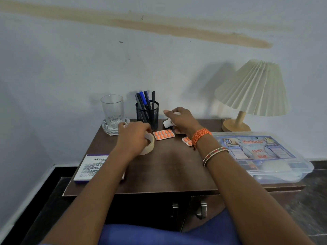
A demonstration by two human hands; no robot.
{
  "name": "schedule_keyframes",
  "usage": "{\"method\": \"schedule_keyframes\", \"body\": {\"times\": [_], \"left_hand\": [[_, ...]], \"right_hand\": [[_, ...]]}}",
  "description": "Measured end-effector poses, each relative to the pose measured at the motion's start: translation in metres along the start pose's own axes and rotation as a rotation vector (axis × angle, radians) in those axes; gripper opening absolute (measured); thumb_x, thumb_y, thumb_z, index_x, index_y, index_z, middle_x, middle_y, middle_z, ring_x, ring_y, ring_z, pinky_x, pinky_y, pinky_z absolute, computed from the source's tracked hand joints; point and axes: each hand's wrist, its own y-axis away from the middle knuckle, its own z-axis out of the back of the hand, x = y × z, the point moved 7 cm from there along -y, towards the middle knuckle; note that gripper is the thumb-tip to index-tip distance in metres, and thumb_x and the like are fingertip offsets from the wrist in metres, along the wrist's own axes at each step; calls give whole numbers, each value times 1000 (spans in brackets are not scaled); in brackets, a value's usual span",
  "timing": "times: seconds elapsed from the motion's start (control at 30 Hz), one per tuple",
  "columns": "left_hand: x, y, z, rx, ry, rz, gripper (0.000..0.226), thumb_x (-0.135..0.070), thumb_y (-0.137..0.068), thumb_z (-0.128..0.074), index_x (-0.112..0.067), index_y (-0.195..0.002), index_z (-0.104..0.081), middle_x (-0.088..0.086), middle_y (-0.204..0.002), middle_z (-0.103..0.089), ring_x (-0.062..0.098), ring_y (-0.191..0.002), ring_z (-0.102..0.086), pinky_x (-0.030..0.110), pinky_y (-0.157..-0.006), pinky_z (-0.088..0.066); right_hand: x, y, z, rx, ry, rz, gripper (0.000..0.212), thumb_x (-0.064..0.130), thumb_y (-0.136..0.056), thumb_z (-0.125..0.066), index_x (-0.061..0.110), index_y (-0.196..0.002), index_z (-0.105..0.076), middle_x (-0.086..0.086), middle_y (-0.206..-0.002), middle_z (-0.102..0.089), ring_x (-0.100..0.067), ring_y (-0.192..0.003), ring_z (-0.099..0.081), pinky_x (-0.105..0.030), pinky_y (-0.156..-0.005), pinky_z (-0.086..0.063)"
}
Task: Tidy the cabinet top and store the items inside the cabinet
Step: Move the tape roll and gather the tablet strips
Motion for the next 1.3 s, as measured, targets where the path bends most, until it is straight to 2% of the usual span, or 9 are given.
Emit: {"method": "schedule_keyframes", "body": {"times": [0.1,0.17,0.33,0.53,0.7,0.8,1.0,1.17,1.3], "left_hand": [[38,11,9,-62,103,144,25,-14,-87,-55,-28,-106,-64,-3,-115,-65,23,-110,-56,45,-99,-34],[55,16,9,-69,157,205,17,-21,-88,-58,-28,-102,-65,-4,-115,-66,23,-109,-57,42,-95,-37],[62,25,7,6,202,236,27,-10,-86,-53,-27,-103,-65,0,-114,-65,23,-108,-57,45,-95,-43],[63,25,-1,107,183,275,21,-8,-83,-57,-28,-83,-63,1,-99,-65,22,-93,-59,44,-91,-47],[54,22,-2,113,157,265,24,-5,-81,-60,-26,-93,-65,3,-105,-64,24,-93,-59,46,-90,-49],[54,22,-1,101,203,276,25,-4,-82,-57,-26,-93,-65,5,-106,-65,23,-94,-60,46,-89,-49],[31,21,16,-56,322,196,24,-3,-81,-56,-18,-95,-68,6,-107,-65,25,-91,-60,42,-77,-54],[-44,14,10,-21,415,-127,29,-4,-83,-48,-21,-98,-65,1,-108,-65,19,-102,-58,38,-88,-48],[-117,16,-9,52,438,-332,31,-11,-83,-48,-17,-111,-59,6,-112,-63,25,-107,-57,43,-90,-46]], "right_hand": [[-2,-2,-38,161,98,21,28,4,-84,-60,7,-110,-52,-16,-116,-55,-27,-95,-60,-38,-78,-56],[8,4,-53,186,308,154,43,9,-82,-66,6,-123,-50,-13,-125,-52,-27,-112,-54,-36,-93,-48],[10,10,-83,272,565,300,51,33,-76,-74,18,-115,-47,-6,-123,-55,-26,-112,-52,-44,-99,-40],[10,10,-93,267,745,430,44,37,-74,-76,24,-114,-61,-2,-125,-55,-26,-121,-44,-56,-104,-31],[-2,14,-87,285,963,392,51,35,-83,-66,26,-131,-52,-7,-134,-44,-29,-130,-31,-54,-108,-20],[-3,16,-81,280,919,388,52,32,-85,-63,27,-134,-50,-7,-135,-45,-29,-131,-33,-53,-108,-19],[39,33,-28,-32,638,528,26,18,-84,-55,24,-106,-68,4,-116,-64,-17,-111,-54,-37,-97,-29],[54,63,49,-397,599,596,20,13,-81,-51,18,-81,-71,1,-86,-72,-22,-86,-64,-38,-81,-49],[40,80,111,-628,684,456,17,14,-78,-50,12,-62,-51,-8,-65,-54,-31,-64,-50,-28,-52,-32]]}}
